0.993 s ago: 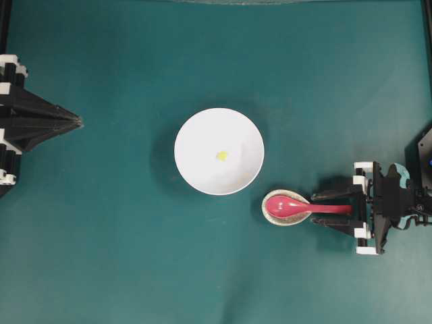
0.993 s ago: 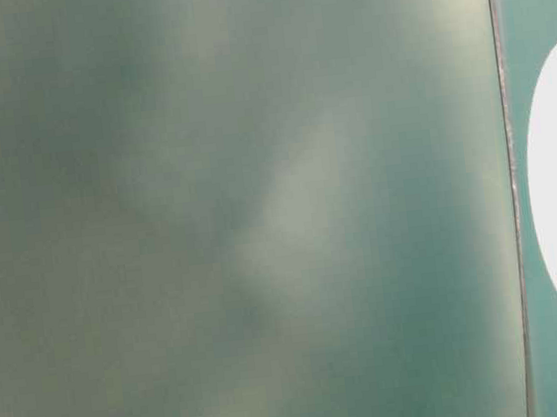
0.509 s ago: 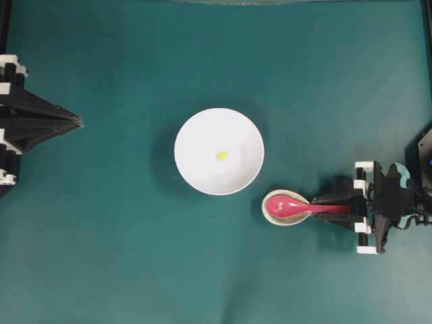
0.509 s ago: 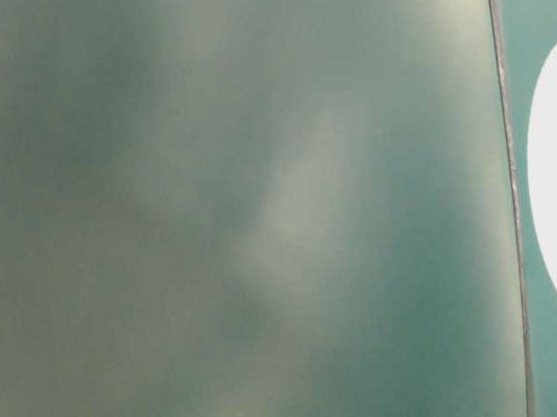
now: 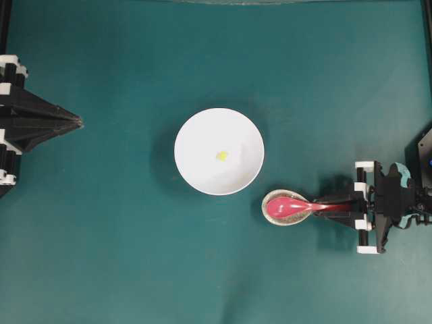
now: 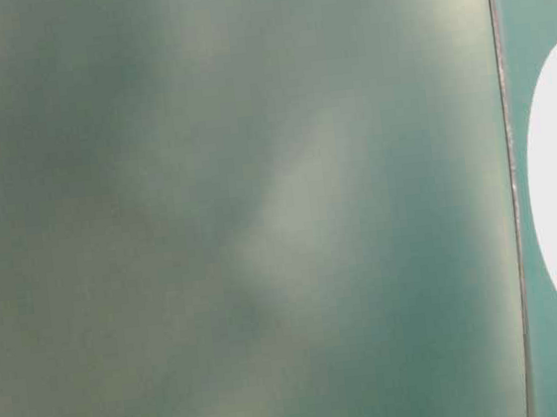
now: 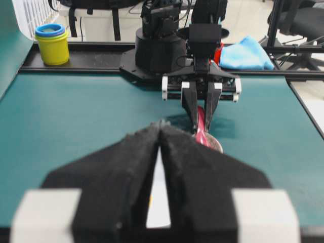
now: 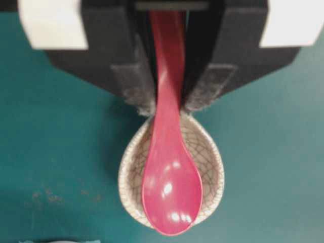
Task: Scoop the yellow hexagonal prism block from the bowl with a spoon using the right arm.
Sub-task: 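Lower the right gripper around the red spoon handle and close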
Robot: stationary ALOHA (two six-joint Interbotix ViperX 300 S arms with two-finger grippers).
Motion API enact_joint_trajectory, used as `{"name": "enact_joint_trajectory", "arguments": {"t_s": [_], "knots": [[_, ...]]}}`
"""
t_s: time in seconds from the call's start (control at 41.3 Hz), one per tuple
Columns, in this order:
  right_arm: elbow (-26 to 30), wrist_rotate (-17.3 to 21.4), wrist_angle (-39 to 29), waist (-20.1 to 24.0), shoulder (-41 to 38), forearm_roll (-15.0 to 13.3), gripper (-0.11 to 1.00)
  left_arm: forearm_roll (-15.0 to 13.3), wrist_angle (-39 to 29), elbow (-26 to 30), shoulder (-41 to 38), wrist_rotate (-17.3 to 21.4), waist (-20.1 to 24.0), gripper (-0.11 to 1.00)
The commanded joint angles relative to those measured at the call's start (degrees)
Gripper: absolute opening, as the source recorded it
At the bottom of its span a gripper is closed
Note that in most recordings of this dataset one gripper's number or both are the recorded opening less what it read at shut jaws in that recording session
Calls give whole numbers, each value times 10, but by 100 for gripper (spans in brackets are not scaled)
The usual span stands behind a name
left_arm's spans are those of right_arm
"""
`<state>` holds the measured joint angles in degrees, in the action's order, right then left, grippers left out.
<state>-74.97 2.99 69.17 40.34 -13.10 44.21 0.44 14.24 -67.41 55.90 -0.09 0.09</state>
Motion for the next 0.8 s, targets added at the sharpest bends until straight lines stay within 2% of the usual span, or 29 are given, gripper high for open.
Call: {"name": "enact_joint_trajectory", "arguments": {"t_s": [0.0,0.315,0.412,0.582,0.775], "knots": [[-3,1,1,3,29,1,22,2,-10,14,-6,-4,-1,9],[-7,1,-31,4,74,1,20,2,-42,16,-2,-8,0,9],[-7,1,-42,3,84,1,25,2,-47,16,2,-8,-1,9],[-6,1,-60,1,91,2,40,2,-43,17,7,1,-1,9],[-6,0,-59,-3,91,1,42,2,-45,17,9,3,0,9]]}}
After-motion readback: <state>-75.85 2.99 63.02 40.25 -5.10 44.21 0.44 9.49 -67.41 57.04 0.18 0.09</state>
